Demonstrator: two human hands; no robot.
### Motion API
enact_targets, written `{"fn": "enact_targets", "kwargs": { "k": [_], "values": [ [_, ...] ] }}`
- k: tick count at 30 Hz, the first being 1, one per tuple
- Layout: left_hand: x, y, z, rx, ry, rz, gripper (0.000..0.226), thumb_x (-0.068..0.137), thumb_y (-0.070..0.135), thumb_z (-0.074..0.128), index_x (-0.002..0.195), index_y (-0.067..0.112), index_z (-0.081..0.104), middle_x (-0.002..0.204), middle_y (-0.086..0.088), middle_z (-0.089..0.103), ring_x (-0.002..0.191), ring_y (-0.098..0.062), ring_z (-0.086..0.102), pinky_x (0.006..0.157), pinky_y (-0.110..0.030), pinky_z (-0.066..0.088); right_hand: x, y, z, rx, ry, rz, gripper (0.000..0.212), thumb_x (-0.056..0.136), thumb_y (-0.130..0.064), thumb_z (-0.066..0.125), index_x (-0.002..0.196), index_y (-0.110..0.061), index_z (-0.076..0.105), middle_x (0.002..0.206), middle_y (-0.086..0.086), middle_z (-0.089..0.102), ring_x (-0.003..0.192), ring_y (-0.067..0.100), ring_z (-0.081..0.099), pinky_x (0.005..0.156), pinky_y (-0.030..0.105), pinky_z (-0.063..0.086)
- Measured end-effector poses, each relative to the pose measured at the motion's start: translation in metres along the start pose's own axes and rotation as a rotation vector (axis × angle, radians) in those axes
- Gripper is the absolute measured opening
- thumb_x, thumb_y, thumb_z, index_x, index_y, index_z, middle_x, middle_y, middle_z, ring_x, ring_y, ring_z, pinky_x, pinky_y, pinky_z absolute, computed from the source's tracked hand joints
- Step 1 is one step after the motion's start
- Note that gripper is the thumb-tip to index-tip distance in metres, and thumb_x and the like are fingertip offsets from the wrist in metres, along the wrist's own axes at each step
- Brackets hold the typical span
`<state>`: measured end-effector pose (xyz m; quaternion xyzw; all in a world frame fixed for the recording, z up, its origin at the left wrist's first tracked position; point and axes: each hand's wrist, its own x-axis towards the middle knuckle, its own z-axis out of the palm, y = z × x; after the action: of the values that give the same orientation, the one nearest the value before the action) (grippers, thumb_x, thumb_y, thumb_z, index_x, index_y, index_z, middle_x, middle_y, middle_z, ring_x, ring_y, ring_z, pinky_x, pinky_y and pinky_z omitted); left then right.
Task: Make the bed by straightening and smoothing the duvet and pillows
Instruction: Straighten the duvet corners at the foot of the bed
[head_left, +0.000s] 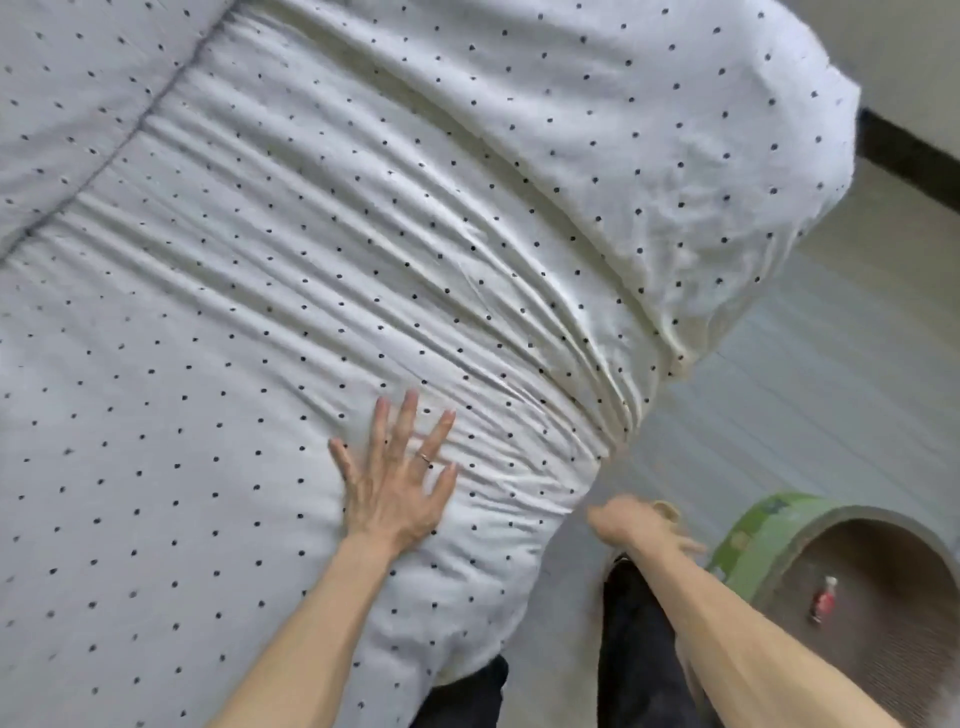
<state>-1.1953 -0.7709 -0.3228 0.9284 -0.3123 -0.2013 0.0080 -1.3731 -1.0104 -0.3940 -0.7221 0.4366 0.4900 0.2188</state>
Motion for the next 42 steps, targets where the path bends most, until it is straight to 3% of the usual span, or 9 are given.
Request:
{"fn": "enact_targets", "kwargs": {
  "k": [4, 7, 11, 13, 17, 24, 31, 36, 42],
  "values": [
    [0.002, -0.006, 0.007, 0.011, -0.042, -0.030, 0.067, 0.098, 0.066, 0.022, 0.150, 0.052, -0.018, 0.160, 0.013, -0.033, 0.148, -0.018, -0.029, 0.108, -0.079, -0.002, -0.060, -0.037, -0.014, 0.161, 0.660, -0.211, 0.038, 0.089, -0.029, 0.050, 0.117, -0.007, 0.062, 0.127, 0.016, 0.058, 0.120, 0.041, 0.055, 0.096, 0.050, 0.048],
    [0.004, -0.008, 0.010, 0.022, -0.042, -0.012, 0.067, 0.097, 0.066, 0.021, 0.150, 0.052, -0.017, 0.162, 0.011, -0.029, 0.149, -0.019, -0.028, 0.108, -0.079, -0.005, -0.095, -0.079, -0.012, 0.261, 1.149, -0.684, 0.054, 0.090, -0.030, 0.059, 0.140, -0.011, 0.053, 0.150, 0.019, 0.044, 0.140, 0.038, 0.042, 0.113, 0.050, 0.036],
    [0.009, -0.002, 0.001, 0.087, -0.113, -0.059, 0.064, 0.090, 0.064, 0.036, 0.151, 0.056, 0.020, 0.166, 0.006, 0.015, 0.153, -0.023, 0.009, 0.105, -0.075, 0.013, -0.058, -0.056, -0.001, 0.121, 0.260, -0.299, 0.080, 0.094, -0.074, 0.028, 0.161, -0.043, -0.001, 0.172, 0.001, -0.006, 0.156, 0.035, 0.017, 0.117, 0.069, 0.021],
    [0.020, 0.008, -0.022, 0.122, -0.145, -0.070, 0.062, 0.084, 0.060, 0.040, 0.146, 0.047, 0.041, 0.153, 0.000, 0.043, 0.141, -0.029, 0.035, 0.098, -0.060, 0.032, -0.043, -0.025, -0.004, 0.246, -0.121, -0.033, 0.094, 0.088, -0.082, 0.028, 0.163, -0.026, 0.017, 0.169, 0.007, 0.019, 0.144, 0.037, 0.041, 0.113, 0.054, 0.038],
    [0.072, 0.053, -0.082, 0.199, -0.148, 0.028, 0.045, 0.094, 0.039, 0.039, 0.136, 0.026, 0.051, 0.131, -0.006, 0.052, 0.120, -0.028, 0.048, 0.095, -0.042, 0.040, -0.049, 0.014, -0.057, 0.291, 0.219, -0.105, 0.070, 0.096, -0.055, 0.048, 0.151, -0.013, 0.038, 0.152, 0.013, 0.047, 0.139, 0.035, 0.042, 0.108, 0.045, 0.042],
    [0.164, 0.167, -0.167, 0.041, 0.000, 0.228, 0.054, 0.092, 0.038, 0.046, 0.144, 0.026, 0.043, 0.144, -0.003, 0.044, 0.130, -0.024, 0.044, 0.104, -0.043, 0.037, -0.037, 0.046, -0.229, 1.345, 0.510, -0.148, 0.066, 0.100, -0.061, 0.045, 0.142, -0.011, 0.047, 0.146, 0.010, 0.054, 0.133, 0.028, 0.050, 0.108, 0.039, 0.038],
    [0.290, 0.317, -0.239, -0.162, 0.140, 0.219, 0.065, 0.089, 0.065, 0.049, 0.142, 0.029, 0.043, 0.143, 0.000, 0.042, 0.129, -0.025, 0.047, 0.100, -0.044, 0.044, 0.022, 0.068, -0.398, 2.075, -0.091, -0.263, 0.071, 0.093, -0.075, 0.042, 0.122, -0.014, 0.065, 0.111, 0.013, 0.073, 0.098, 0.030, 0.071, 0.073, 0.033, 0.059],
    [0.373, 0.398, -0.239, -0.187, -0.084, -0.135, 0.114, 0.069, 0.090, 0.048, 0.153, 0.018, 0.023, 0.138, -0.017, 0.049, 0.129, -0.038, 0.049, 0.102, -0.046, 0.042, 0.063, 0.058, -0.429, 2.024, -0.245, -0.347, 0.008, 0.082, -0.005, 0.064, 0.088, -0.004, 0.069, 0.077, 0.013, 0.072, 0.066, 0.027, 0.070, 0.059, 0.032, 0.057],
    [0.416, 0.356, -0.221, -0.152, -0.331, -0.298, 0.083, 0.056, 0.066, 0.057, 0.124, 0.018, 0.056, 0.121, -0.011, 0.067, 0.110, -0.032, 0.062, 0.091, -0.039, 0.052, 0.086, 0.051, -0.419, 2.164, -0.414, -0.431, 0.030, 0.079, -0.003, 0.072, 0.107, -0.009, 0.064, 0.084, 0.005, 0.073, 0.062, 0.011, 0.067, 0.042, 0.022, 0.045]
  ]
}}
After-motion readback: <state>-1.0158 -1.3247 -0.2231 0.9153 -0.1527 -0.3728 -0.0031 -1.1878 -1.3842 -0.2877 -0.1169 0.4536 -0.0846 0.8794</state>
